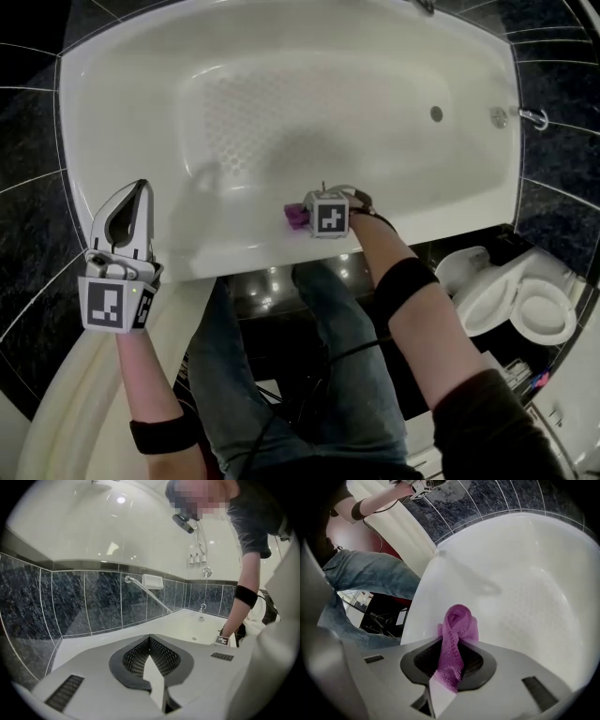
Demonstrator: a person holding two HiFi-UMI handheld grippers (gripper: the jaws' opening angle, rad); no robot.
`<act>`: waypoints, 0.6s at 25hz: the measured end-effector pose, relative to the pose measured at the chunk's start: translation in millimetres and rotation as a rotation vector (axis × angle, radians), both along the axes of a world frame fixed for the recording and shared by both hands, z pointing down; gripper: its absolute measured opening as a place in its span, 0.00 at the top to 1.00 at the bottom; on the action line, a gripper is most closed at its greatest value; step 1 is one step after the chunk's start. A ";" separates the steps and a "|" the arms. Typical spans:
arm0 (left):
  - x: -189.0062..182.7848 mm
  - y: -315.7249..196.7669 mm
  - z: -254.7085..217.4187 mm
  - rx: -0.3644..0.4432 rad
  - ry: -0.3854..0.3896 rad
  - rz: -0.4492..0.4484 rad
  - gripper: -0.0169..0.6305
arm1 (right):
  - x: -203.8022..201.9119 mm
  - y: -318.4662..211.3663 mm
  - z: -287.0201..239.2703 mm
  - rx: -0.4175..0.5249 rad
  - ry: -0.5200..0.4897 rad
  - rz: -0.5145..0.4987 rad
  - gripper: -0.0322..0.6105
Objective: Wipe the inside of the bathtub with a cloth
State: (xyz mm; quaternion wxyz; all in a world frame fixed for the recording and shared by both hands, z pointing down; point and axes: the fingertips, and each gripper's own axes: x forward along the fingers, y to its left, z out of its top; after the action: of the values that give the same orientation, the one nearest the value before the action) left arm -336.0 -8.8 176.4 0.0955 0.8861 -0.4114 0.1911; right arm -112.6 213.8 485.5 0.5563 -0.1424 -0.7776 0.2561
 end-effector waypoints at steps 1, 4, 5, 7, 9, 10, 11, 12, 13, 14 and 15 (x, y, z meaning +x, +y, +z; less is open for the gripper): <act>3.5 0.3 0.2 -0.001 -0.002 0.004 0.98 | 4.4 -1.8 -1.7 0.007 0.008 0.001 0.79; 5.0 1.7 4.4 -0.011 -0.017 0.013 0.98 | 7.7 -8.0 -2.4 0.025 0.039 -0.014 0.79; 1.9 2.2 6.8 -0.016 -0.022 0.013 0.98 | 5.7 -9.5 -1.2 0.028 0.047 -0.015 0.79; -8.6 1.4 13.9 -0.029 -0.022 0.003 0.98 | -8.4 -17.2 -0.5 0.046 0.042 0.017 0.79; -21.6 -2.6 27.3 -0.045 -0.021 -0.011 0.98 | -45.2 -37.6 -4.6 0.094 -0.019 0.075 0.79; -28.1 -4.5 35.6 -0.054 -0.024 -0.018 0.98 | -70.8 -46.8 -6.6 0.113 -0.061 0.090 0.79; -34.3 -5.4 43.7 -0.067 -0.030 -0.023 0.98 | -99.6 -51.8 -7.7 0.120 -0.106 0.091 0.79; -40.2 -5.6 50.7 -0.082 -0.035 -0.027 0.98 | -129.9 -52.0 -8.1 0.115 -0.147 0.085 0.79; -46.0 -6.2 56.1 -0.097 -0.035 -0.031 0.98 | -161.5 -51.5 -9.9 0.108 -0.185 0.081 0.79; -52.1 -7.7 60.4 -0.107 -0.030 -0.034 0.98 | -195.7 -55.1 -15.6 0.117 -0.231 0.083 0.79; -59.0 -9.7 64.2 -0.116 -0.024 -0.036 0.98 | -231.1 -61.1 -23.4 0.135 -0.281 0.083 0.79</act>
State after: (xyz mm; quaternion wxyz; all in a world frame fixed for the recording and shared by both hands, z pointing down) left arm -395.0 -18.4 240.6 0.1452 0.8692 -0.4166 0.2233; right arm -343.7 152.7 462.1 0.4393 -0.1069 -0.8684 0.2038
